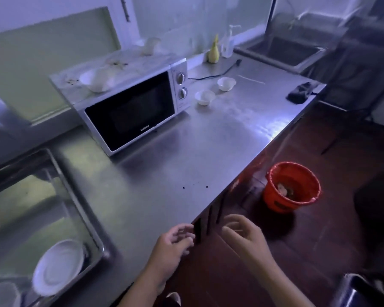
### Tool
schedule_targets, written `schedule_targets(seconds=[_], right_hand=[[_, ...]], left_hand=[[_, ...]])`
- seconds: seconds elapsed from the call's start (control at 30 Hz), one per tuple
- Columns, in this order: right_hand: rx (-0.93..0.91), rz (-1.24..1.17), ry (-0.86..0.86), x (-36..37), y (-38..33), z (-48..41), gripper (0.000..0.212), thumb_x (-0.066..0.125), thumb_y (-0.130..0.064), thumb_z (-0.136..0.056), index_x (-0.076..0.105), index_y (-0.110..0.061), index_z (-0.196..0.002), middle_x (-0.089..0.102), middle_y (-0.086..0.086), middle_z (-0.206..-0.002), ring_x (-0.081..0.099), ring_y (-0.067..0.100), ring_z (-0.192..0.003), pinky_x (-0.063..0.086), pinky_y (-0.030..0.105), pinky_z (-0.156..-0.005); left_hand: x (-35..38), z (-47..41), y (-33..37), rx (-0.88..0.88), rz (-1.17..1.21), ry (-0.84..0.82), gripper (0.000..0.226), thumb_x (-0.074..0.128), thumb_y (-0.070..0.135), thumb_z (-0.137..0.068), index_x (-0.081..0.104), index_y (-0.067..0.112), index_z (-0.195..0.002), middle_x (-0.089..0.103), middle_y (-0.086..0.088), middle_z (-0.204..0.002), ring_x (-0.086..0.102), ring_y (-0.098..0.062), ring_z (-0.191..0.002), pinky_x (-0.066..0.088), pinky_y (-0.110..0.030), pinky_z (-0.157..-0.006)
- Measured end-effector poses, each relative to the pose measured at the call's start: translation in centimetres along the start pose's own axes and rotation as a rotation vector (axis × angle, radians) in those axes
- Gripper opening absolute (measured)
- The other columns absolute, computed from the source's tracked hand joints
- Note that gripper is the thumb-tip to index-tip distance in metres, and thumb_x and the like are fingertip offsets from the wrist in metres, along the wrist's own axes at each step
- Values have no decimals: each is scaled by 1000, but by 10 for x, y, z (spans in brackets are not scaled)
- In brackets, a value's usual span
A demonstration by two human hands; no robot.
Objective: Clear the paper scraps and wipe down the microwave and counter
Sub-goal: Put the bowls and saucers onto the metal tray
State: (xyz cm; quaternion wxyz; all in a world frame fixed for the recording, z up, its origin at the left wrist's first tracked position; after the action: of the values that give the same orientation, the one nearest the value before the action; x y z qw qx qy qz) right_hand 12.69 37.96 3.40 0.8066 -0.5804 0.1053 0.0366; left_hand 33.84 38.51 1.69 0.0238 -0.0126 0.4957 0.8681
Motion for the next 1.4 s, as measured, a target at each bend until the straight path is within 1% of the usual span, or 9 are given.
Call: schedule_targets(seconds=[0.1,0.23,0.4,0.57,0.73,0.83,0.97,1.17,1.4], right_hand=[[4,-22,35,-40,-3,-30,21,75,-8,-85,72,-22,-100,73,2,-86,67,9,-76,54,32,-70],[-18,-37,46,-78,-19,-82,21,74,-14,-87,72,-30,-100,73,-5,-87,67,3,-76,53,17,-63],[-25,21,102,-133,-38,-160,24,73,-14,-88,69,-24,-110,74,-2,-93,69,9,-86,58,27,-79],[-7,108,146,-182,-65,-234,24,74,-17,-88,69,-31,-108,73,-6,-92,69,2,-83,53,14,-66],[-1,138,137,-197,-94,-309,25,74,-20,-89,68,-31,-110,74,-7,-95,69,0,-86,55,23,-77],[16,161,74,-196,-101,-352,25,72,-25,-88,67,-35,-111,74,-9,-98,69,1,-86,55,22,-74],[34,171,-28,-200,-117,-439,23,71,-27,-89,66,-37,-109,73,-12,-96,69,0,-82,51,17,-64],[56,214,-110,-209,-128,-607,20,68,-15,-91,67,-17,-111,70,7,-94,67,19,-80,50,30,-60],[44,280,-219,-168,-133,-753,25,67,-23,-89,65,-19,-113,70,-1,-92,70,22,-82,51,31,-64]], left_hand=[[34,-21,12,-17,-38,-38,29,65,-5,-88,72,17,-106,73,-5,-93,64,-9,-77,49,-19,-63],[54,-71,31,-47,-75,6,29,63,-4,-90,71,17,-107,73,-8,-96,64,-10,-79,49,-23,-66],[99,-175,81,-1,-68,-23,27,61,-6,-91,69,14,-108,67,-9,-93,58,-13,-77,47,-20,-62],[143,-262,144,37,-66,-75,27,59,-4,-92,67,11,-113,65,-5,-89,54,-14,-75,46,-22,-66],[160,-334,199,92,-127,-46,25,63,2,-91,68,18,-109,66,0,-91,60,-7,-78,47,-22,-75],[163,-369,215,82,-133,-19,24,64,5,-91,68,25,-104,67,3,-92,61,-6,-80,48,-24,-77],[164,-429,234,45,-62,93,20,68,13,-87,68,24,-104,67,4,-85,58,-12,-75,48,-27,-74],[174,-519,268,-11,3,369,23,62,8,-93,64,27,-106,62,-8,-103,58,-16,-78,51,-31,-75],[165,-593,289,-212,333,720,29,65,19,-91,57,21,-119,66,-5,-104,65,-18,-81,58,-34,-74]])
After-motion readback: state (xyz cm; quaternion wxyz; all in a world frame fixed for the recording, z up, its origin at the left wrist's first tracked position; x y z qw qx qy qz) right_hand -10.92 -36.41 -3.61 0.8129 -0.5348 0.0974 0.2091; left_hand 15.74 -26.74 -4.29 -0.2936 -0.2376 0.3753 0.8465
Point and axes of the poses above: each hand's wrist, its own z-axis away from the middle knuckle, its own x-axis out of the palm, y = z × x, the point moved 4 cm from there along -z, towards the middle knuckle
